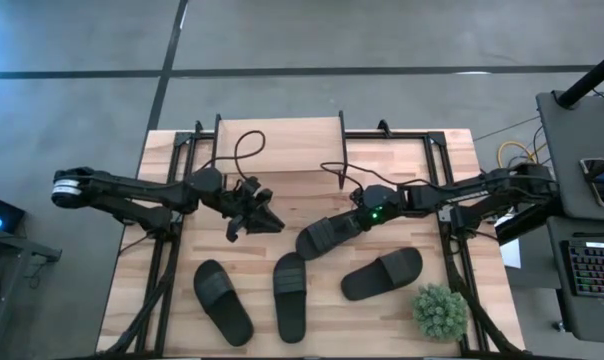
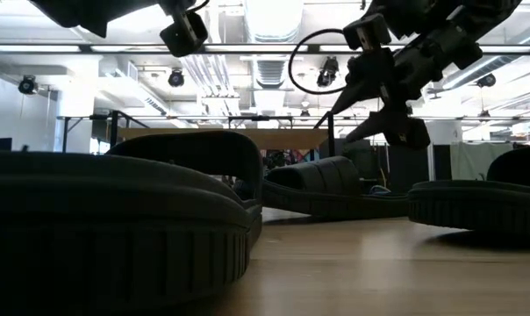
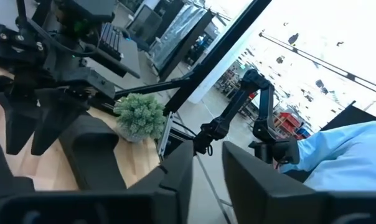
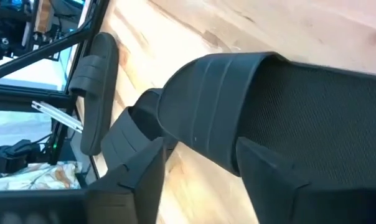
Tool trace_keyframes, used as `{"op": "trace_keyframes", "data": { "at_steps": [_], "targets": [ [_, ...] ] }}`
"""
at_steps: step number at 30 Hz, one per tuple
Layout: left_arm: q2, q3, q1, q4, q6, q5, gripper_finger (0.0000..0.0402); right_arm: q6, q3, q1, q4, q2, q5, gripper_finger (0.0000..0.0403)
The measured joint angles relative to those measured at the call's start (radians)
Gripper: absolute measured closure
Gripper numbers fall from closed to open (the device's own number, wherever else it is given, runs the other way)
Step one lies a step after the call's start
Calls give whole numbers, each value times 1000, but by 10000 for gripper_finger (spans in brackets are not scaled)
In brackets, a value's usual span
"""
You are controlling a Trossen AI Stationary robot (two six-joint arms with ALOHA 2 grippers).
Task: Pick and place slides into the shelf
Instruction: Put the top small black slide on the shelf
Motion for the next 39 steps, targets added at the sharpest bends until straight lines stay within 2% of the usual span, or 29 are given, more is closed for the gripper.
{"op": "trace_keyframes", "data": {
  "at_steps": [4, 8, 13, 20, 25, 35, 39],
  "targets": [
    [-20, 1, 18, -87, -16, 3, 290, 14, 0, 0, 1, 1, -21, 182],
    [-74, -5, 24, -201, 0, -12, 288, 26, 0, 0, -23, 1, -24, 177],
    [-160, -5, 24, -398, 43, -61, 288, 15, 0, 0, -83, 14, 28, 177],
    [-271, -23, 24, -525, 62, -136, 288, 13, 0, 8, -4, 135, 27, 177],
    [-317, -22, 24, -581, 63, -181, 288, 14, 5, 7, 114, 203, 27, 177],
    [-325, -23, 24, -621, 72, -187, 288, -42, 134, 12, 106, 333, 20, 177],
    [-317, -23, 24, -636, 71, -187, 288, -55, 176, 16, 91, 367, 20, 196]
  ]
}}
